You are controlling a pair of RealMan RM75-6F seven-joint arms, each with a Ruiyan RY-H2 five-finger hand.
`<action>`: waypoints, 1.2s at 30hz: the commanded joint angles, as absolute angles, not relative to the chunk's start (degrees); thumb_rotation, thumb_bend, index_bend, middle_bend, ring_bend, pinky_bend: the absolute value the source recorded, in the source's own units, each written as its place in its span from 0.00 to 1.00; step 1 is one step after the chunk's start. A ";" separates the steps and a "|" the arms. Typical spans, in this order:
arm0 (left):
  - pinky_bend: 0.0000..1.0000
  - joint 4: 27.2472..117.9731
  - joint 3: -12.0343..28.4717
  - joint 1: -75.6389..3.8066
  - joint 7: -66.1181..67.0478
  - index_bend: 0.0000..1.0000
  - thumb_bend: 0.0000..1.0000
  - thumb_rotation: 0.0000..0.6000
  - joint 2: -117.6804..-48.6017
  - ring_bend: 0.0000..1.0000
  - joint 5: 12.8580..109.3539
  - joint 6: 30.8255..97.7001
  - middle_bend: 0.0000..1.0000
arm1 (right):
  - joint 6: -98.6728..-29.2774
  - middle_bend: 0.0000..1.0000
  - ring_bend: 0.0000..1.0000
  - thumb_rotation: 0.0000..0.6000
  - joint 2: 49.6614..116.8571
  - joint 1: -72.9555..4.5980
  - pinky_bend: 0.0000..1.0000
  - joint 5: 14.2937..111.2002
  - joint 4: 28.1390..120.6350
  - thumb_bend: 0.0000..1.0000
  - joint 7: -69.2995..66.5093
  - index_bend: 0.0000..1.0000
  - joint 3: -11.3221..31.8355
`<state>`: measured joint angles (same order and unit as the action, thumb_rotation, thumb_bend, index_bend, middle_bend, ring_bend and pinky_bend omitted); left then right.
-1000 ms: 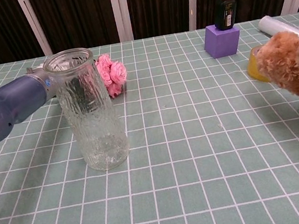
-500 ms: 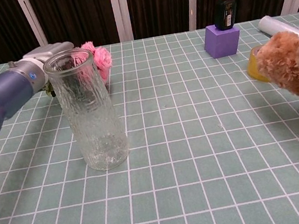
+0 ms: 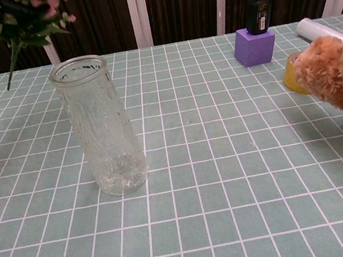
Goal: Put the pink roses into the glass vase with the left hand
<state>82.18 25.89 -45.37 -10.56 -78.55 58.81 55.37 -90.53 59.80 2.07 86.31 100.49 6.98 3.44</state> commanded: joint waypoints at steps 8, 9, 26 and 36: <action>0.48 114.35 34.64 -32.45 -31.08 0.38 0.49 1.00 -53.43 0.32 63.61 55.29 0.38 | -89.74 0.05 0.00 1.00 59.95 1.63 0.00 86.51 100.02 0.22 6.28 0.10 3.27; 0.48 116.21 35.01 -31.67 -32.01 0.38 0.49 1.00 -52.21 0.32 64.25 55.73 0.38 | -89.84 0.05 0.00 1.00 59.89 1.66 0.00 86.64 100.03 0.22 6.07 0.10 3.24; 0.47 127.93 35.77 -32.11 -42.88 0.38 0.49 1.00 -49.83 0.32 65.86 54.66 0.38 | -90.66 0.05 0.00 1.00 59.03 2.07 0.00 87.74 99.56 0.22 2.85 0.10 2.88; 0.47 126.96 31.88 -36.92 -36.99 0.38 0.49 1.00 -55.75 0.32 64.03 54.63 0.38 | -90.91 0.05 0.00 1.00 58.76 2.18 0.00 87.79 99.42 0.22 2.00 0.10 2.91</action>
<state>127.34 32.41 -36.28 -37.76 -55.03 64.40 54.68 -90.87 58.79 2.15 87.81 99.43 2.06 2.89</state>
